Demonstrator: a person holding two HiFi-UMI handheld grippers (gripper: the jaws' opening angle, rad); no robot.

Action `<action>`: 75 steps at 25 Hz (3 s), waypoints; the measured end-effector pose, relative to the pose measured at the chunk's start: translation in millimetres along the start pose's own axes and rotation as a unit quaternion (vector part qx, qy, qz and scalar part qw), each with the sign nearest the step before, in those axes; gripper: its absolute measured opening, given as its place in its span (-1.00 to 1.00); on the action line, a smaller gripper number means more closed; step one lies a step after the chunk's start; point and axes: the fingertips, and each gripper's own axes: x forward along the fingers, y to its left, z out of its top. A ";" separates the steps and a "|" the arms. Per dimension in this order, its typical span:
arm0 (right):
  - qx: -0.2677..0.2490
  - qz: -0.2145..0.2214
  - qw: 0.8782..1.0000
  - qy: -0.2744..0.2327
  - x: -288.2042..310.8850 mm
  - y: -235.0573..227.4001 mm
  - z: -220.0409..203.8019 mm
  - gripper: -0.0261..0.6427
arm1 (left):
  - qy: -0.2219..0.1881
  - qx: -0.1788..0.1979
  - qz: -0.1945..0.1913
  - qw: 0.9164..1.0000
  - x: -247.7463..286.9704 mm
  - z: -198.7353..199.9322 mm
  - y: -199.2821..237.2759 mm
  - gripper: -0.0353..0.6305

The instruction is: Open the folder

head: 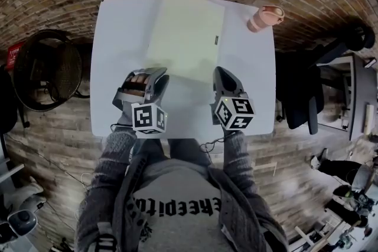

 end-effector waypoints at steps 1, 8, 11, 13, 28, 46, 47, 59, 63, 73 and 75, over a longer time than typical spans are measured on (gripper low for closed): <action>0.000 0.001 1.000 0.000 0.1 -0.6 -0.1 -0.91 | 0.005 0.010 0.000 1.000 2.5 -0.3 -1.8 -0.60; 0.002 0.004 1.000 0.003 -0.4 -10.1 -1.8 -0.91 | 0.024 0.019 0.012 0.999 14.4 3.5 -3.1 -0.61; 0.002 0.006 1.000 0.008 0.9 -12.9 -5.5 -0.91 | 0.029 0.016 0.013 0.999 16.0 4.5 -3.2 -0.60; 0.001 0.008 1.000 0.013 2.3 -14.2 -9.4 -0.91 | 0.031 0.014 0.015 0.999 15.7 4.5 -3.5 -0.61; -0.015 0.032 0.997 0.066 23.3 -19.3 -44.2 -0.91 | 0.060 0.029 0.009 0.998 23.4 -1.3 -11.3 -0.61; -0.012 0.047 0.997 0.067 26.1 -19.8 -43.6 -0.91 | 0.061 0.067 0.025 0.996 30.4 16.0 -3.2 -0.61; -0.011 0.046 0.997 0.066 26.2 -20.0 -43.5 -0.91 | 0.061 0.069 0.024 0.995 31.1 16.4 -3.4 -0.61; 0.001 0.038 0.997 0.065 27.4 -21.6 -43.6 -0.91 | 0.022 -0.036 0.041 0.998 27.6 19.7 8.8 -0.75; 0.000 0.032 0.997 0.068 26.9 -21.6 -43.6 -0.91 | -0.003 -0.101 0.067 0.993 17.1 23.6 30.4 -0.80; -0.001 0.009 0.998 0.070 25.5 -23.1 -45.3 -0.91 | -0.058 -0.300 0.107 0.946 -18.8 5.0 73.9 -0.82; -0.001 0.003 0.997 0.071 25.3 -23.5 -45.0 -0.91 | -0.068 -0.346 0.114 0.929 -25.7 -4.4 82.2 -0.82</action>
